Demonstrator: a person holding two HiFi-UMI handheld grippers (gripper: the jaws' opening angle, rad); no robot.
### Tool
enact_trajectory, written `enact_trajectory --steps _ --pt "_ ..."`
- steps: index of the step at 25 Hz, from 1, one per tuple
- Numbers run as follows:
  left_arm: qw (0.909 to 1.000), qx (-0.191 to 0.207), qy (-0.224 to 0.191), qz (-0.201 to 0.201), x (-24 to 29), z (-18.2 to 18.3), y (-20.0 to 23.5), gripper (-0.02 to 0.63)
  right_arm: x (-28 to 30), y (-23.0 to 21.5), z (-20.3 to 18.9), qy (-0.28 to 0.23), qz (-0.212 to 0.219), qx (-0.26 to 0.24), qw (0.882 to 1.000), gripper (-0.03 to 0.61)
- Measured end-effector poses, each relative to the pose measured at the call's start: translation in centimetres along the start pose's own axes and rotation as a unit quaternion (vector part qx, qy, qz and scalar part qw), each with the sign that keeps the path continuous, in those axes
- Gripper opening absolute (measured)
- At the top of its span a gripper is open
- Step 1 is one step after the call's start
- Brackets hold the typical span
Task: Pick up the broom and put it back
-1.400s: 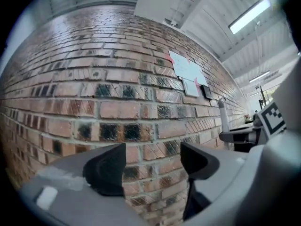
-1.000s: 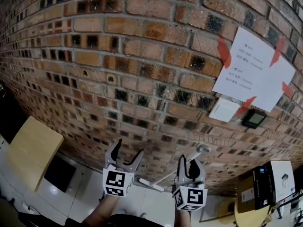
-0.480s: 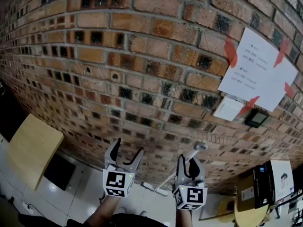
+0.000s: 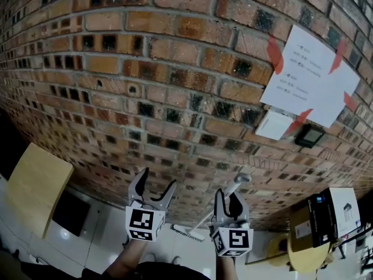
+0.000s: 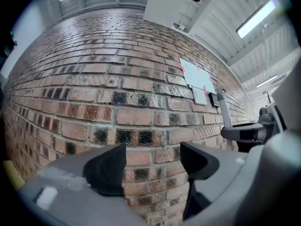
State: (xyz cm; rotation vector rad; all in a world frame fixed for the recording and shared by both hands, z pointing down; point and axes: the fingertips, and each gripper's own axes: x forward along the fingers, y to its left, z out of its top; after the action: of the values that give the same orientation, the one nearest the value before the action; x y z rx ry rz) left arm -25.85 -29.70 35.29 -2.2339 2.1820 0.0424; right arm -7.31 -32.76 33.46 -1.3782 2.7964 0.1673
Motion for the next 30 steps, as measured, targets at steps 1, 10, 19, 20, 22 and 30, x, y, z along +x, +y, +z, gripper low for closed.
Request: enact_trajectory --steps 1,10,19,20,22,30 --pt "1.0000 0.000 0.000 -0.009 0.3 0.0 -0.6 0.362 -0.4 -0.4 -0.1 0.002 -0.005 0.002 1.000 0.115" --pt "0.9943 0.005 0.009 -0.106 2.6 -0.5 -7.9 0.362 -5.4 -5.2 -0.8 0.008 -0.069 0.021 0.997 0.118" --pt "0.9794 0.001 0.019 -0.201 4.1 -1.3 -16.5 0.360 -11.0 -9.5 -1.6 0.022 -0.128 0.013 0.991 0.117" --pt "0.9774 0.000 0.019 -0.211 4.2 -1.4 -17.4 0.360 -11.7 -10.1 -1.7 0.023 -0.137 0.015 0.990 0.114" --pt "0.9735 0.001 0.021 -0.228 4.2 -1.7 -19.0 0.359 -13.1 -11.2 -2.0 0.027 -0.156 0.015 0.987 0.110" --pt "0.9565 -0.004 0.041 -0.289 4.4 -3.6 -24.9 0.357 -18.3 -16.7 -5.6 0.068 -0.187 -0.003 0.980 0.110"
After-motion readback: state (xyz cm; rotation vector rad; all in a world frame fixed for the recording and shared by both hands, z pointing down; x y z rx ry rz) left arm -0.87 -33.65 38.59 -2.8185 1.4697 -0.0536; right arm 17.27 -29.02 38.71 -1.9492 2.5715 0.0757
